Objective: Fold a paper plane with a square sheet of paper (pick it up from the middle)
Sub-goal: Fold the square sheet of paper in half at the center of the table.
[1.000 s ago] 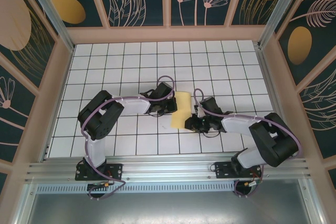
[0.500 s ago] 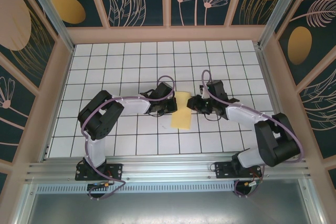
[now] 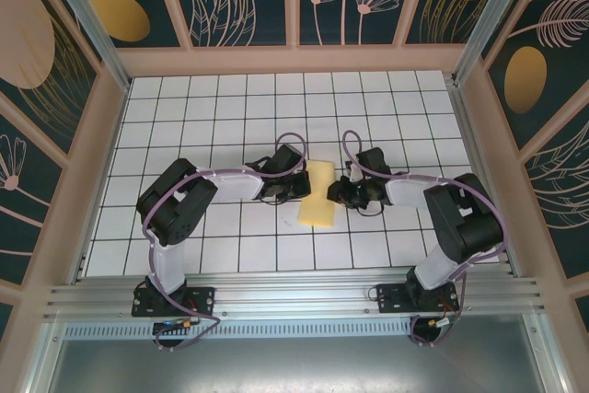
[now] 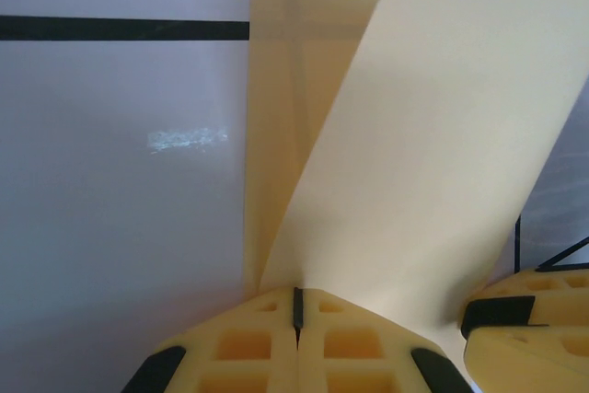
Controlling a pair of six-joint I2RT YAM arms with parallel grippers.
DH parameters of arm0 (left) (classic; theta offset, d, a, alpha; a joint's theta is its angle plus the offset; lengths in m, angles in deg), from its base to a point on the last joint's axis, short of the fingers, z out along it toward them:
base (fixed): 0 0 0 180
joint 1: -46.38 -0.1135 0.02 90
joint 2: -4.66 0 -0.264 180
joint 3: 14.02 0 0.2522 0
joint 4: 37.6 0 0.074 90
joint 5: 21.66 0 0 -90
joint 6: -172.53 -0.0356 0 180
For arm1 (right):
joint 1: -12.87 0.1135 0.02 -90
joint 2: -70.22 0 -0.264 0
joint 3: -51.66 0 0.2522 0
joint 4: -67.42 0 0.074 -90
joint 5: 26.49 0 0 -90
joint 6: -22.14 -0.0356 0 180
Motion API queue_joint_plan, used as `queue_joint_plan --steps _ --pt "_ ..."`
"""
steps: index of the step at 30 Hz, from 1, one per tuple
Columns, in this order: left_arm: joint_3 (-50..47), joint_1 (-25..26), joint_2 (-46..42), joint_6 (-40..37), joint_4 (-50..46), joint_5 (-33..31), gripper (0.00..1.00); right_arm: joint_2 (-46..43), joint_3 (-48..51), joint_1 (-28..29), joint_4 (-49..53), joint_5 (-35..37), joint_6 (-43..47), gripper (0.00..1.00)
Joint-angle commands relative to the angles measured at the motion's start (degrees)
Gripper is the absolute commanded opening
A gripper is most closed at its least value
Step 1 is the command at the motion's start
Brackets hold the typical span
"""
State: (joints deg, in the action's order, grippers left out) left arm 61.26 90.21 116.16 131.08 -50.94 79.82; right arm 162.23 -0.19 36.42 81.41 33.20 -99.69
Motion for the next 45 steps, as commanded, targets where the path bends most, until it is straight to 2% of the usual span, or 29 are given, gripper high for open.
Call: queue_joint_plan --steps 1,7,16,25,33,38,45 --pt "-1.49 0.24 4.67 -1.49 -5.79 -2.25 0.00 -2.97 -4.16 -0.65 1.91 -1.74 1.06 0.27" --pt "-1.75 0.24 4.62 -1.59 -5.89 -2.26 0.00 1.24 -7.91 -1.31 0.67 -1.85 1.26 0.27" --pt "-2.10 0.22 4.60 -1.79 -5.93 -2.27 0.00 7.45 -3.45 -3.52 -1.54 -1.56 1.86 0.26" --pt "-1.88 0.27 4.39 -1.68 -6.14 -2.78 0.00 2.88 -10.08 -3.62 2.79 -2.74 2.07 0.27" --pt "-2.01 0.27 4.21 -1.63 -6.23 -2.61 0.00 9.10 -13.74 -3.66 3.01 -1.44 2.12 0.26" --pt "-2.25 0.29 4.20 -1.58 -6.28 -2.67 0.00 12.55 -13.78 -3.69 4.43 2.74 1.95 0.26" --pt "-2.37 0.27 3.94 -1.89 -6.68 -3.15 0.00 9.28 -16.14 -3.67 5.77 0.84 2.27 0.26"
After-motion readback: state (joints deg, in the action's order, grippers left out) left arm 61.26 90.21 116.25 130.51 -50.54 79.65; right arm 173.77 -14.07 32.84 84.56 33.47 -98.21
